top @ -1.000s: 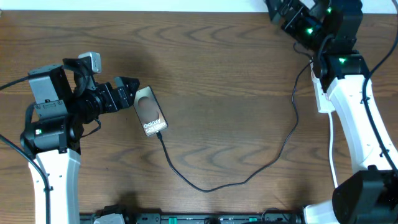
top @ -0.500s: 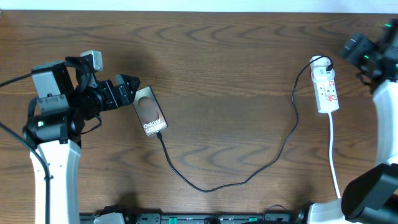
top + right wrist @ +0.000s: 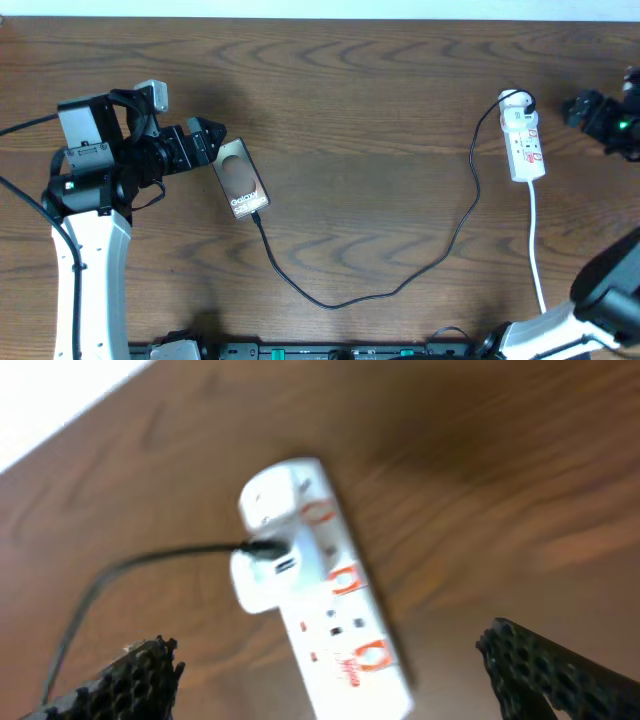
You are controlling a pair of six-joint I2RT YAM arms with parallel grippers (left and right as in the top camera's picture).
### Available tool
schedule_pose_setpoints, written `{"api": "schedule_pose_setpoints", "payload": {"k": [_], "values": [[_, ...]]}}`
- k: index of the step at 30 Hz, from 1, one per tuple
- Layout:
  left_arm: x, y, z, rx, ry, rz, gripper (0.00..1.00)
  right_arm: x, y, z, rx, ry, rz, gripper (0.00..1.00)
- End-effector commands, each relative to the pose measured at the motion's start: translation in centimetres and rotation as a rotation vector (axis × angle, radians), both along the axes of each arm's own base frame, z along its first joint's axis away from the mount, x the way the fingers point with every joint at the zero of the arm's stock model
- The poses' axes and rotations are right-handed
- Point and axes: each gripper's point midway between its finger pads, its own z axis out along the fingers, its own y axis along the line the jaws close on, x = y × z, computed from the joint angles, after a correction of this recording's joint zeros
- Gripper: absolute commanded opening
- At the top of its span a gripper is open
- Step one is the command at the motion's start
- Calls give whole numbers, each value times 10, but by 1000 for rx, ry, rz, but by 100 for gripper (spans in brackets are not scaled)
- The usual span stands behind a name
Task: Plug charger to phone and switch on socket
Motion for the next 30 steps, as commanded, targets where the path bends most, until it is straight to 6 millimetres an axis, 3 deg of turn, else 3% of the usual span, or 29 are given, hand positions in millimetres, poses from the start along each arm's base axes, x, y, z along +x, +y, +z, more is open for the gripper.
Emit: {"api": "schedule_pose_setpoints", "payload": {"k": [1, 8, 20, 30], "values": [[1, -1, 4, -6, -14, -9, 94, 10, 34, -18, 140, -68, 209, 97], [1, -1, 4, -7, -14, -8, 94, 12, 45, -42, 109, -33, 293, 99], [1, -1, 4, -7, -14, -9, 94, 16, 52, -73, 4, 94, 276, 97], [1, -1, 4, -7, -13, -8, 94, 26, 59, -77, -22, 84, 291, 91]]}}
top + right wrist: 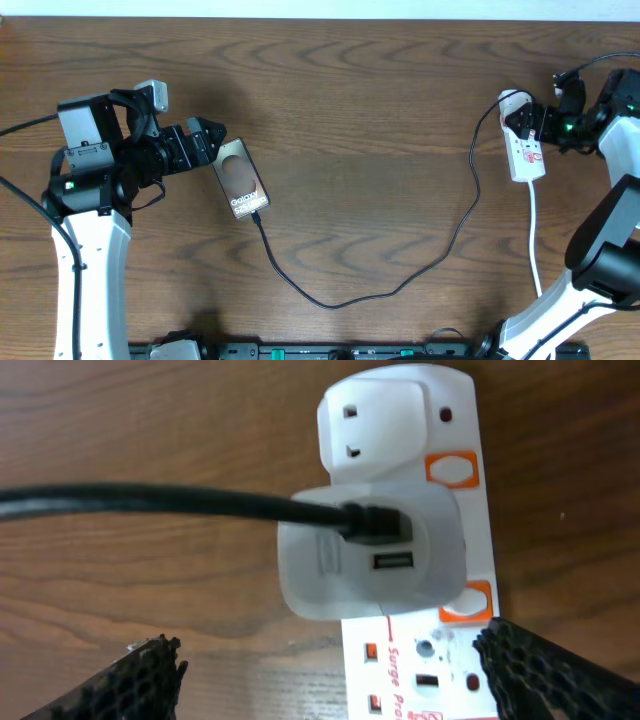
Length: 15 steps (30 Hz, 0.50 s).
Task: Plug charger to phone and switch on socket
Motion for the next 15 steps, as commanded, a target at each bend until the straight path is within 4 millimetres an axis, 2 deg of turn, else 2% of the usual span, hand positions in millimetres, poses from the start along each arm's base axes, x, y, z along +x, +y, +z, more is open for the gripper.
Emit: {"api": "schedule_pose_setpoints", "payload": {"k": [1, 6, 15], "values": [[1, -1, 4, -7, -13, -8, 94, 3, 0, -13, -4, 26, -13, 91], [1, -2, 5, -10, -14, -10, 94, 1, 0, -24, 10, 53, -23, 91], [1, -2, 4, -10, -13, -10, 94, 5, 10, -20, 50, 30, 0, 94]]}}
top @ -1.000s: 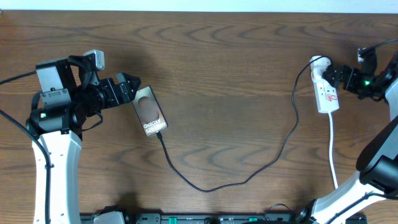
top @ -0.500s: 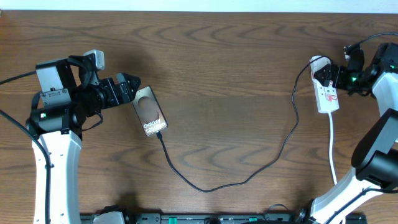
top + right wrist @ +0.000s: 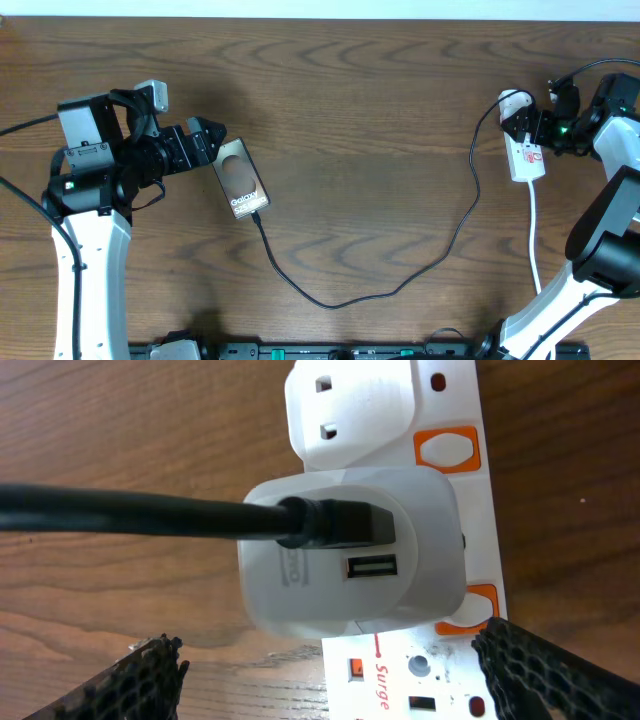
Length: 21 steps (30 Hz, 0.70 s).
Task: Plug charger to phone and switch on socket
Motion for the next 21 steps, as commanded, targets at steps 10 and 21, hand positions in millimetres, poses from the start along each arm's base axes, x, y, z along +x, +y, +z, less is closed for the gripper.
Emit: {"api": "schedule_pose_setpoints", "payload": {"k": [10, 21], "values": [[1, -2, 5, -9, -15, -10, 94, 8, 11, 4, 36, -16, -8, 96], [1, -2, 5, -9, -15, -10, 94, 10, 11, -2, 71, 3, -55, 96]]}}
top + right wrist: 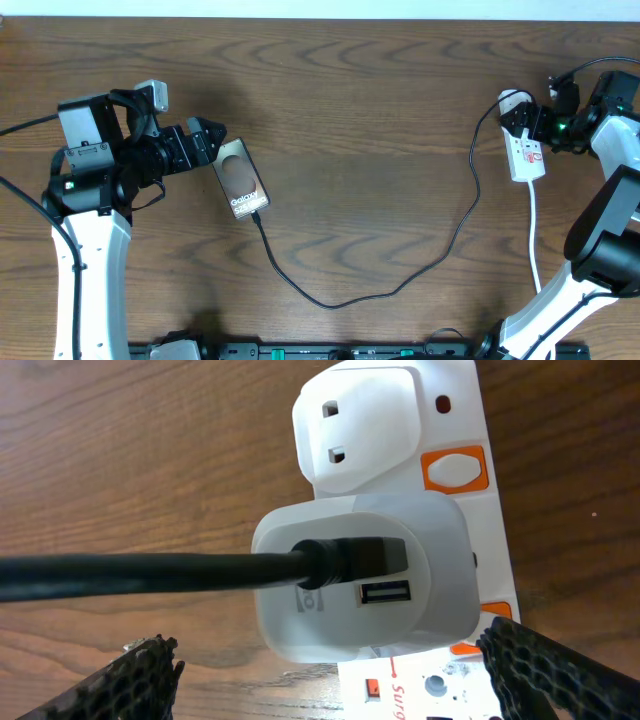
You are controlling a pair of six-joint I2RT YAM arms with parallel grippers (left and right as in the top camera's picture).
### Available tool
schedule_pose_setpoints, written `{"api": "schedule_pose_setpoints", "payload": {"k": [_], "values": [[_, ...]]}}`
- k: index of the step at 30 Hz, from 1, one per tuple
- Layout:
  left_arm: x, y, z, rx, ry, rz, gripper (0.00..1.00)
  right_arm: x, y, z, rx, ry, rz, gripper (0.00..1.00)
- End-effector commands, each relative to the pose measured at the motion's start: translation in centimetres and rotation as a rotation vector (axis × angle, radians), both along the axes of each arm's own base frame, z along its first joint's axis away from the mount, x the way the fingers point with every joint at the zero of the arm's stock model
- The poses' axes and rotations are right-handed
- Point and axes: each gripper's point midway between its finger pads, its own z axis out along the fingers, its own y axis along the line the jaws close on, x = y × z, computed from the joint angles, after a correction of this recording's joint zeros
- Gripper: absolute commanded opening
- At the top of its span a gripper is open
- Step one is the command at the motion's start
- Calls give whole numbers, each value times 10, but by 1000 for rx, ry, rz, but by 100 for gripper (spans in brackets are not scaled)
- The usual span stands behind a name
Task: Plug charger to phone and switch on socket
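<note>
The phone lies face up at the left, and the black cable enters its near end. That cable runs across the table to the white charger, which is plugged into the white power strip at the right. Orange switches sit along the strip's edge. My right gripper hangs open close over the strip, its fingertips either side of the charger. My left gripper rests against the phone's far left corner, and its jaws cannot be made out.
The strip's own white lead runs toward the near edge of the brown wooden table. A second, unused socket sits beyond the charger. The cable loops widely over the middle of the table.
The right wrist view has shifted slightly, so the charger and the far socket sit a little lower in it. The right gripper remains open over the strip. The left arm and phone have not moved.
The right gripper was first off at the right edge, away from the strip. It was then above the strip's far end, open, and later closer over the charger, where it stays. The left gripper stayed by the phone throughout, cable in the phone.
</note>
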Motion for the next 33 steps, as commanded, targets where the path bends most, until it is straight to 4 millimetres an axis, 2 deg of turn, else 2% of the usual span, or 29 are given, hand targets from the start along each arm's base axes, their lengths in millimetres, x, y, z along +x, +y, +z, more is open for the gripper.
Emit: {"api": "schedule_pose_setpoints", "payload": {"k": [1, 6, 33], "values": [[1, -2, 5, -9, -14, -11, 94, 3, 8, -7, 56, 16, -14, 95], [1, -2, 5, -9, -14, -10, 94, 3, 20, -16, 137, 24, 6, 93], [1, -2, 5, -9, -14, -10, 94, -9, 27, -27, 152, 91, 0, 88]]}}
